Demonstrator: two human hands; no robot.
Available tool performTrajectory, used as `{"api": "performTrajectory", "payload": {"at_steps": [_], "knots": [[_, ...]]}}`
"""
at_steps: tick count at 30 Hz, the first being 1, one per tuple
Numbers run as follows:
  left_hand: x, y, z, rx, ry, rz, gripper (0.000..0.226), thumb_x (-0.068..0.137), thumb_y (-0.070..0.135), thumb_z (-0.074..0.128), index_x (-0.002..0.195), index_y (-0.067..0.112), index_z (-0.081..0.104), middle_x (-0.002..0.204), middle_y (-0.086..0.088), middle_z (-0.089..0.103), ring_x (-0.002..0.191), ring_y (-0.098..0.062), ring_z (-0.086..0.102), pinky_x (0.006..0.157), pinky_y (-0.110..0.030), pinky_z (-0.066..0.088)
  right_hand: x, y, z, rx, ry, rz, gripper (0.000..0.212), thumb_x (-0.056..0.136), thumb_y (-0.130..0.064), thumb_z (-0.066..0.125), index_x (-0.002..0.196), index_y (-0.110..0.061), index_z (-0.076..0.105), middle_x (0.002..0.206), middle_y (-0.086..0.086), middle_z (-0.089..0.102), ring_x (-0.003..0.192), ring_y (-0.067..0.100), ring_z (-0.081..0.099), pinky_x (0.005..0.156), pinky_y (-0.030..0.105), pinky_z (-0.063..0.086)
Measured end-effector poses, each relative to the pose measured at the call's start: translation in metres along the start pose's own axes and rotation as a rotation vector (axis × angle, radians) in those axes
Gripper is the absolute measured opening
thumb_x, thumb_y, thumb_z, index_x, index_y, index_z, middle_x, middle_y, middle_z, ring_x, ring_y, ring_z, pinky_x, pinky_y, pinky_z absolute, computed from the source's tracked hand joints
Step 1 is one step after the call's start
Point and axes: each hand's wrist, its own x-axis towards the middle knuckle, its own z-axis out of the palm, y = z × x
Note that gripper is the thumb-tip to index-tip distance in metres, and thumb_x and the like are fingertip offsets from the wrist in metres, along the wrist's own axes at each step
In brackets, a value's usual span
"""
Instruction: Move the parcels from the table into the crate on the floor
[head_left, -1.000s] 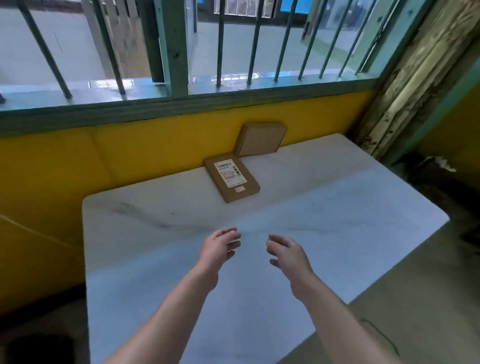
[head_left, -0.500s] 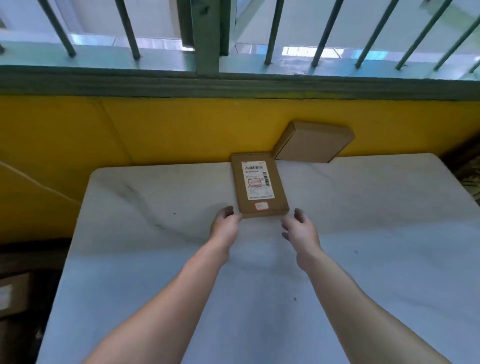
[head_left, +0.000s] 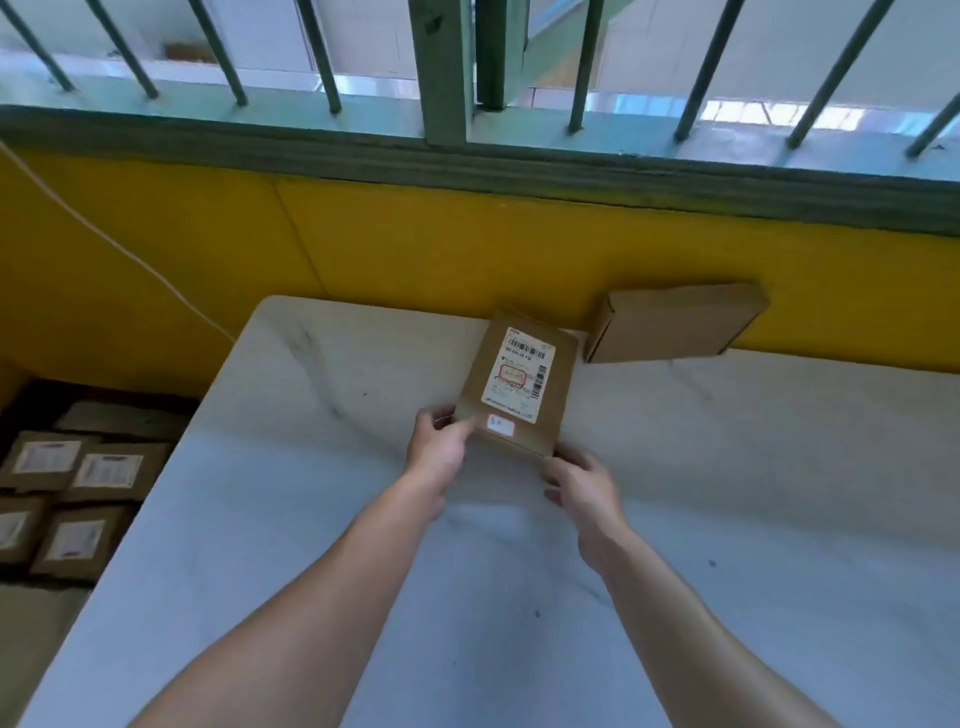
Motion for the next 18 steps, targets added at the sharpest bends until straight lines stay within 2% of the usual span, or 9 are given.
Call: {"api": "performTrajectory", "payload": {"at_steps": [2,5,7,9,12,15,17,18], "knots": [[-0.008,-0.003,-0.005,-0.085,0.019,-0.007,0.035,0.089,0.021,0.069,0.115,0.025,0.046,0.106,0.007,0.061,0.105,-0.022,0.061,0.090,-0.040,0.051,-0.013,0.004,0.004,0.027,-0.051,0.004,0.022,0.087,-0.003,0.058,0.097,-0.021,0.068,0.089,-0.002,0.067,0.080,0.016,0.057,0.076,0.030,0.047],[-0.020,-0.005,-0.017,-0.205,0.102,0.013,0.028,0.090,0.010,0.065,0.107,0.026,0.049,0.111,0.000,0.064,0.107,-0.023,0.062,0.086,-0.038,0.053,-0.028,0.012,0.004,0.014,-0.151,0.013,0.020,0.088,-0.005,0.060,0.098,-0.021,0.068,0.094,-0.002,0.069,0.085,0.014,0.062,0.076,0.028,0.051],[-0.028,-0.004,-0.030,-0.273,0.148,0.040,0.025,0.090,0.005,0.061,0.100,0.026,0.053,0.111,-0.003,0.066,0.099,-0.019,0.065,0.076,-0.030,0.057,-0.034,0.014,0.000,-0.016,-0.183,0.007,0.017,0.090,-0.009,0.061,0.103,-0.017,0.068,0.097,-0.001,0.069,0.088,0.014,0.064,0.076,0.027,0.052],[-0.035,-0.001,-0.046,-0.329,0.177,0.076,0.024,0.089,0.003,0.058,0.103,0.022,0.056,0.109,-0.005,0.066,0.085,-0.014,0.065,0.064,-0.023,0.055,-0.034,0.013,-0.007,-0.025,-0.156,-0.019,0.017,0.092,-0.011,0.060,0.107,-0.016,0.067,0.101,0.001,0.069,0.090,0.015,0.065,0.077,0.027,0.052],[-0.047,0.003,-0.071,-0.357,0.178,0.115,0.028,0.089,0.008,0.058,0.114,0.020,0.059,0.111,-0.009,0.066,0.082,-0.016,0.063,0.067,-0.027,0.052,-0.030,0.005,-0.017,0.014,-0.065,-0.066,0.022,0.094,-0.012,0.058,0.115,-0.012,0.066,0.105,0.002,0.068,0.093,0.016,0.064,0.085,0.032,0.052],[-0.060,0.009,-0.090,-0.346,0.139,0.142,0.026,0.089,0.017,0.061,0.114,0.025,0.063,0.099,-0.009,0.070,0.078,-0.017,0.064,0.066,-0.030,0.051,-0.025,-0.007,-0.026,0.061,0.038,-0.116,0.027,0.096,-0.017,0.057,0.123,-0.016,0.062,0.115,-0.001,0.065,0.094,0.012,0.062,0.097,0.039,0.050],[-0.069,0.013,-0.097,-0.351,0.091,0.154,0.025,0.090,0.020,0.063,0.115,0.023,0.063,0.096,-0.010,0.071,0.079,-0.020,0.066,0.070,-0.034,0.054,-0.026,-0.015,-0.029,0.074,0.046,-0.144,0.028,0.098,-0.024,0.056,0.126,-0.020,0.060,0.121,-0.001,0.063,0.103,0.013,0.061,0.096,0.038,0.051],[-0.073,0.014,-0.100,-0.364,0.063,0.156,0.027,0.090,0.022,0.064,0.117,0.021,0.063,0.097,-0.012,0.071,0.081,-0.023,0.068,0.074,-0.038,0.056,-0.028,-0.018,-0.029,0.076,0.020,-0.151,0.027,0.099,-0.028,0.055,0.124,-0.021,0.060,0.121,-0.002,0.063,0.106,0.014,0.061,0.090,0.036,0.052]]}}
